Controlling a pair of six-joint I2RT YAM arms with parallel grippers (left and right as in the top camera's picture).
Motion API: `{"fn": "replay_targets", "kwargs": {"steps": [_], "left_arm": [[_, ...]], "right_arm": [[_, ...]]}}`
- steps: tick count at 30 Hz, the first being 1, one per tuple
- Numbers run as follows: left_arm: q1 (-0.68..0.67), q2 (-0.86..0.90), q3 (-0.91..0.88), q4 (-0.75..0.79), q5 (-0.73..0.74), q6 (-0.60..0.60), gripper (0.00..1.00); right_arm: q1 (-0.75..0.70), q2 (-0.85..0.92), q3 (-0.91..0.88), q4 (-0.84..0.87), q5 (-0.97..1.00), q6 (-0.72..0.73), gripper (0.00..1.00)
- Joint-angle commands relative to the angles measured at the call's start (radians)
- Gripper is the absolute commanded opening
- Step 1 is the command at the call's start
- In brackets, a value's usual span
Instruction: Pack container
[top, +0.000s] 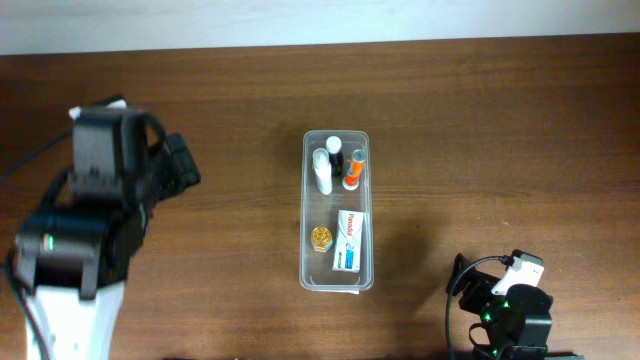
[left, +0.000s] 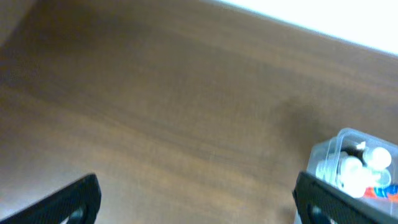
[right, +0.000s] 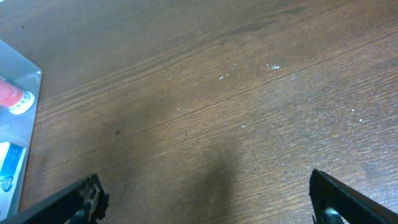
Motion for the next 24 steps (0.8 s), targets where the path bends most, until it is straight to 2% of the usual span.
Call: {"fn": "replay_targets", "kwargs": {"steps": [1,5,8,13,24], "left_arm": [[0.004,-0.134,-0.174,0.111,0.05,0.177,0.99],[0.004,-0.299,-0.429,0.314,0.132,0.355,0.99],[0.004,-0.428,-0.618,0.462,0.17,0.425,0.99],[0.004,-0.631,-0.877,0.615,0.176,0.425,0.99],[0.004,-0.913,-1.206,0.697,0.168,0.425,1.0]], "right_arm": [[-0.005,-0.012,-0.009,0.0,-0.002,-0.011,0.99],[-0.005,-0.012,-0.009,0.0,-0.002,-0.011,0.98],[-0.005,-0.012,-0.009,0.0,-0.002,-0.011,0.98],[-0.005,-0.012,-0.009,0.0,-0.002,-0.011,0.98],[-0.005,-0.012,-0.009,0.0,-0.002,-0.011,0.98]]}}
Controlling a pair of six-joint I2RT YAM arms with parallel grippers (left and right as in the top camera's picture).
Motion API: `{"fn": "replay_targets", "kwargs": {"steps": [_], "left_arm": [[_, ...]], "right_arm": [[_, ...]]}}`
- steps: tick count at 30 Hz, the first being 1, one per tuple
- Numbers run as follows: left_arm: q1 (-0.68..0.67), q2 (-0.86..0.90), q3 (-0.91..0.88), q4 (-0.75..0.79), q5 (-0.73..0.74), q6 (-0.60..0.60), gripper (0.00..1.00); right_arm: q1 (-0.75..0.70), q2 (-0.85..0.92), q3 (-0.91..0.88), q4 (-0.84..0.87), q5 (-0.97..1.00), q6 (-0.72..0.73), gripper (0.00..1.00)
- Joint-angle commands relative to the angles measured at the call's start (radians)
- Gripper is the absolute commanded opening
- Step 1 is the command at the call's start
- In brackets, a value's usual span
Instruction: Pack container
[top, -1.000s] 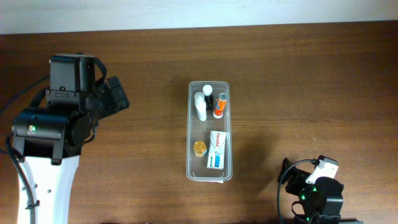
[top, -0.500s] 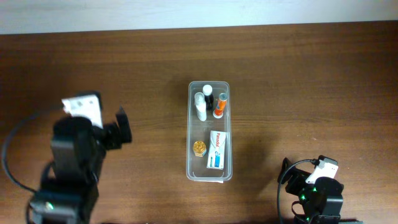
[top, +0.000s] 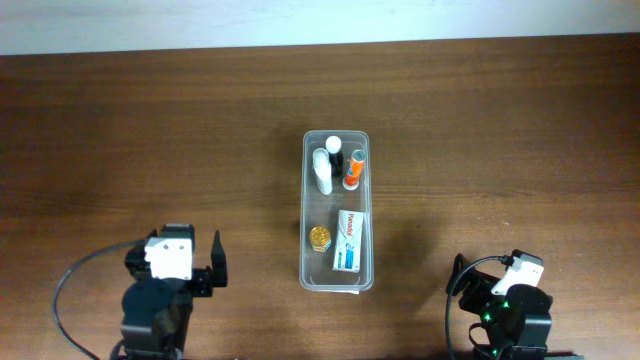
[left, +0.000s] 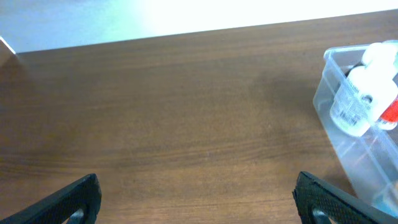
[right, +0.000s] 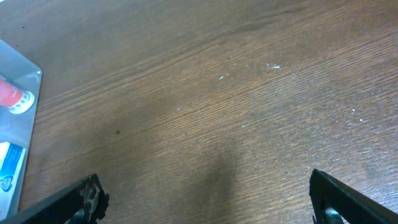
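A clear plastic container (top: 336, 278) stands upright in the middle of the table. Inside it lie a white bottle (top: 322, 172), a dark bottle with a white cap (top: 334, 156), an orange tube (top: 353, 170), a blue and white box (top: 349, 241) and a gold round item (top: 320, 237). My left gripper (left: 196, 199) is open and holds nothing, low at the front left, with the container (left: 348, 146) to its right. My right gripper (right: 205, 202) is open and holds nothing, at the front right, the container's corner (right: 15, 124) at its left.
Brown wooden table (top: 500, 130) with a white wall strip along the far edge. Both arm bases sit at the near edge, left (top: 160, 300) and right (top: 510, 315).
My left arm has drawn back from the far left of the table to the front left near edge. Its gripper stays open. The right arm and the container's contents have not moved.
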Motion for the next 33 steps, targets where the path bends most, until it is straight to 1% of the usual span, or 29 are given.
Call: {"fn": "replay_targets", "kwargs": {"steps": [1,9,16,33], "left_arm": [[0.004,-0.059,-0.085,0.031,0.007,0.019,1.0],[0.004,-0.163,-0.273,0.19,0.007,0.019,0.99],[0.004,-0.189,-0.335,0.322,0.008,0.019,0.99],[0.004,-0.188,-0.336,0.323,0.008,0.019,0.99]], "right_arm": [[-0.005,-0.011,-0.007,0.0,-0.002,-0.01,0.98],[-0.005,-0.01,-0.007,0.0,-0.002,-0.01,0.98],[-0.005,-0.01,-0.007,0.0,-0.002,-0.01,0.98],[-0.005,-0.01,-0.007,0.0,-0.002,-0.01,0.98]]}}
